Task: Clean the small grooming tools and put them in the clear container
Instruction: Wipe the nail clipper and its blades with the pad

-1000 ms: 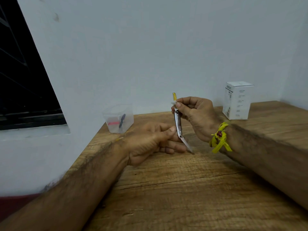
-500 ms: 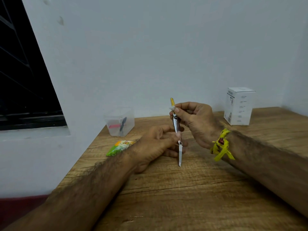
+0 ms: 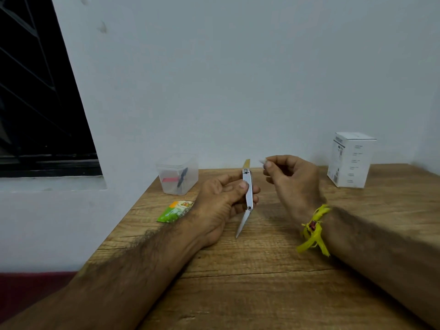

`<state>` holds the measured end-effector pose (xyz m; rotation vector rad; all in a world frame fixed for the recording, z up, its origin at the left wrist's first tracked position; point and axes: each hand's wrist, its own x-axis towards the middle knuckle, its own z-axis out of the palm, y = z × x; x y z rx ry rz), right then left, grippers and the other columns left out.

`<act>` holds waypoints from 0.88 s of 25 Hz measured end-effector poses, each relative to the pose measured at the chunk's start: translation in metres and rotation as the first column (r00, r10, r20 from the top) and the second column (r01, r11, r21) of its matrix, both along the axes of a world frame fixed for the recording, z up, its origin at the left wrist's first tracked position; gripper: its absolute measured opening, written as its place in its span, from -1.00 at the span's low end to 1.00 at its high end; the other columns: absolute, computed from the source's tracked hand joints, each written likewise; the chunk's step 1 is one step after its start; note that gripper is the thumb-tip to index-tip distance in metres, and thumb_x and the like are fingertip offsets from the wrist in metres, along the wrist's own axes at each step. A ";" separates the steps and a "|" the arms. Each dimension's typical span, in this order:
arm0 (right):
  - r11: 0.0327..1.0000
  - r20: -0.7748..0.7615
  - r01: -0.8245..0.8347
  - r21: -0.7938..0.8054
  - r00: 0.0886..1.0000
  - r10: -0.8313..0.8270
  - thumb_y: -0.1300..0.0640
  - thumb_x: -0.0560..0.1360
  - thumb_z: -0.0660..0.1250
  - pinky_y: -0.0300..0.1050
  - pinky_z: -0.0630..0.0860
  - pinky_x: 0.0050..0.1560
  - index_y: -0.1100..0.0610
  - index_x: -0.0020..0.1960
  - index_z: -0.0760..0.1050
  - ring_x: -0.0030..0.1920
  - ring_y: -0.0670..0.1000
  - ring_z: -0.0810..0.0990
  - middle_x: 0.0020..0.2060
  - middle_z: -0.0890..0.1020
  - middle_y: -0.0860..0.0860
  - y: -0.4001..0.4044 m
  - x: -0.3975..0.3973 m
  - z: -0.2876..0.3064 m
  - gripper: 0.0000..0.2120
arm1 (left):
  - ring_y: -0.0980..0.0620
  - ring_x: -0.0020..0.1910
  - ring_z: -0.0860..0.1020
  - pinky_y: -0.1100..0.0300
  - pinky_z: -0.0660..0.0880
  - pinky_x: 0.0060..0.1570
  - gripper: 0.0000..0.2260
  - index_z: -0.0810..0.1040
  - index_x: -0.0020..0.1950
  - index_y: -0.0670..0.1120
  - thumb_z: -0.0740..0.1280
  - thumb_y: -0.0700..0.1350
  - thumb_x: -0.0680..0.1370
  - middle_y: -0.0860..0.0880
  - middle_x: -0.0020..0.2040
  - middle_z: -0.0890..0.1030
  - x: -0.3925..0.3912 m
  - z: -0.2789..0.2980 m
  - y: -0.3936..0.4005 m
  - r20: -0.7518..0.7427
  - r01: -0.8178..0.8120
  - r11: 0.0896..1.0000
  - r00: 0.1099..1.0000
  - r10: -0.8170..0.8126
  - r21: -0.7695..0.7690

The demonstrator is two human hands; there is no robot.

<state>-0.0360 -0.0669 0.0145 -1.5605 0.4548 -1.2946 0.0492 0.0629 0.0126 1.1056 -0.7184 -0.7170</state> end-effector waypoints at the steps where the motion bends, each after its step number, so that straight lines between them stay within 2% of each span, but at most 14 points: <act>1: 0.994 -0.022 0.053 -0.099 0.998 -0.055 0.24 0.52 0.44 -0.05 0.66 -0.03 0.06 -0.09 0.65 -0.12 -0.03 0.70 -0.20 0.71 -0.03 0.001 -0.001 -0.002 -0.90 | -0.05 -0.21 0.69 0.13 0.67 -0.15 -0.78 0.55 0.26 -0.24 0.31 -0.31 0.61 -0.22 -0.05 0.72 0.001 0.000 0.000 -0.008 -0.014 1.000 1.000 0.013 -0.012; 5: 0.878 -0.106 0.043 -0.477 0.989 -0.106 0.28 0.50 0.42 -0.15 0.60 -0.13 0.11 -0.08 0.65 -0.14 -0.11 0.64 -0.17 0.65 -0.09 0.012 -0.003 -0.006 -0.91 | -0.04 -0.15 0.72 0.10 0.66 -0.20 -0.75 0.55 0.29 -0.21 0.33 -0.31 0.60 -0.18 0.02 0.73 -0.002 0.000 0.000 0.015 -0.024 0.999 1.000 0.024 -0.046; 7: 0.803 -0.111 0.037 -0.594 0.986 -0.127 0.31 0.49 0.40 -0.14 0.57 -0.14 0.15 -0.09 0.64 -0.15 -0.09 0.62 -0.19 0.64 -0.06 0.011 -0.004 -0.008 -0.90 | 0.00 -0.15 0.72 0.15 0.64 -0.24 -0.74 0.55 0.28 -0.17 0.35 -0.32 0.59 -0.15 0.02 0.73 -0.004 0.000 0.000 0.039 -0.037 0.998 0.998 0.039 -0.049; 9: 0.772 -0.094 0.042 -0.635 0.987 -0.130 0.33 0.49 0.39 -0.12 0.57 -0.14 0.18 -0.08 0.64 -0.15 -0.08 0.61 -0.19 0.63 -0.04 0.008 -0.005 -0.009 -0.91 | 0.00 -0.14 0.72 0.17 0.64 -0.23 -0.71 0.54 0.29 -0.14 0.37 -0.33 0.58 -0.15 0.01 0.73 -0.004 0.000 0.001 0.062 -0.040 0.998 0.997 0.044 -0.056; 11: 0.780 -0.075 0.055 -0.624 0.989 -0.129 0.34 0.49 0.40 -0.13 0.57 -0.13 0.18 -0.08 0.64 -0.15 -0.10 0.61 -0.19 0.64 -0.04 0.007 -0.005 -0.008 -0.90 | -0.01 -0.12 0.73 0.16 0.64 -0.22 -0.70 0.54 0.30 -0.14 0.37 -0.34 0.58 -0.15 0.00 0.74 -0.005 0.000 0.001 0.069 -0.033 0.997 0.997 0.038 -0.072; 15: 0.766 -0.015 0.063 -0.639 0.995 -0.094 0.35 0.49 0.42 -0.19 0.58 -0.12 0.21 -0.07 0.65 -0.13 -0.09 0.63 -0.19 0.66 -0.02 0.011 -0.003 -0.009 -0.92 | -0.05 -0.10 0.73 0.13 0.65 -0.19 -0.76 0.55 0.23 -0.21 0.37 -0.34 0.57 -0.15 -0.03 0.74 -0.003 0.002 0.002 0.045 -0.056 0.994 0.997 0.061 -0.097; 19: 0.721 -0.067 0.010 -0.692 0.995 -0.078 0.33 0.50 0.41 -0.18 0.58 -0.10 0.22 -0.06 0.66 -0.11 -0.10 0.62 -0.18 0.66 -0.01 0.009 -0.003 -0.010 -0.92 | -0.10 -0.05 0.72 0.08 0.65 -0.13 -0.73 0.53 0.25 -0.22 0.39 -0.33 0.56 -0.19 -0.04 0.73 0.000 0.000 0.001 0.092 -0.068 0.994 0.993 0.076 -0.080; 22: 0.713 -0.066 0.013 -0.701 0.994 -0.084 0.34 0.49 0.40 -0.18 0.58 -0.10 0.22 -0.06 0.66 -0.12 -0.10 0.62 -0.18 0.66 0.01 0.008 -0.003 -0.010 -0.91 | -0.04 -0.10 0.72 0.09 0.65 -0.14 -0.68 0.49 0.28 -0.21 0.40 -0.36 0.55 -0.12 -0.15 0.73 0.001 -0.002 0.001 0.102 -0.037 0.996 0.994 0.046 -0.087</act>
